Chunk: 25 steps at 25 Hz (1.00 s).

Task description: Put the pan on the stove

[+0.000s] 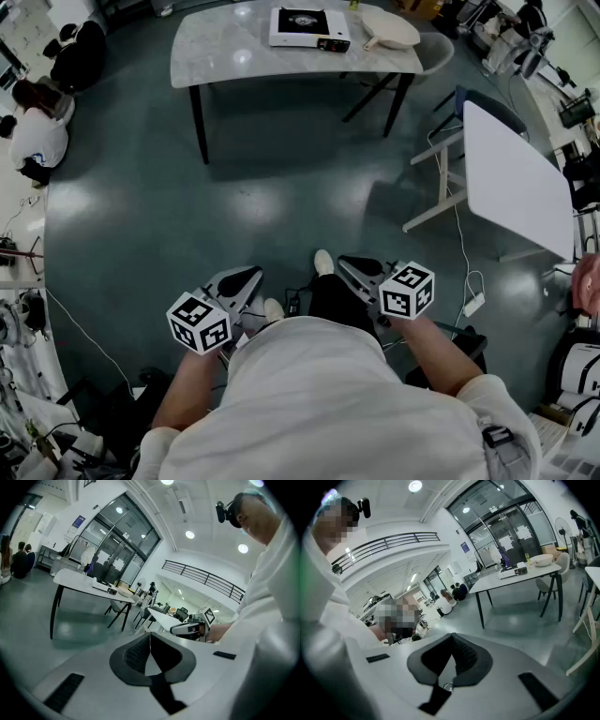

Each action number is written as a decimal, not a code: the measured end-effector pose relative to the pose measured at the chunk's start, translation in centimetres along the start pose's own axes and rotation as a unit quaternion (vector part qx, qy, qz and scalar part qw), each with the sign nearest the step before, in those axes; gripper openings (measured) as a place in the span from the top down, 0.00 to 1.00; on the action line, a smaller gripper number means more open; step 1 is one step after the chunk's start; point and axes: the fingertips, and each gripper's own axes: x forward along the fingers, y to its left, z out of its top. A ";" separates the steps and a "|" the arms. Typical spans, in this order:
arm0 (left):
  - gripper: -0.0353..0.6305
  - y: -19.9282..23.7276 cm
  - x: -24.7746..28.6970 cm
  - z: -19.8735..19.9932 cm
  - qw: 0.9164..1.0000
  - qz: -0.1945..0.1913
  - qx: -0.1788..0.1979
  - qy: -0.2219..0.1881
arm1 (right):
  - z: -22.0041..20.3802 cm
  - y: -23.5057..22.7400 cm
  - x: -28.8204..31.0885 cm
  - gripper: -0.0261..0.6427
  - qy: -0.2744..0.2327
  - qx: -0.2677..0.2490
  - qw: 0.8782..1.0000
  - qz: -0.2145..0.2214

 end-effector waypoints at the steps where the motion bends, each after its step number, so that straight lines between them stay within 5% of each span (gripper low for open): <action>1: 0.92 0.3 0.3 0.4 1.000 -0.001 0.001 -0.003 | 0.4 -0.4 0.2 0.95 -0.001 0.002 1.000 -0.003; 9: 0.92 3.4 5.0 4.7 1.000 -0.004 0.012 0.000 | 5.2 -5.7 2.5 0.95 -0.015 0.013 1.000 -0.003; 18: 0.92 7.6 14.1 14.8 0.999 0.006 0.037 0.000 | 14.6 -15.6 5.3 0.95 -0.053 0.027 0.998 0.034; 25: 0.92 9.1 20.6 21.0 0.999 0.000 0.049 -0.009 | 20.1 -23.6 4.9 0.84 -0.074 0.049 0.996 0.017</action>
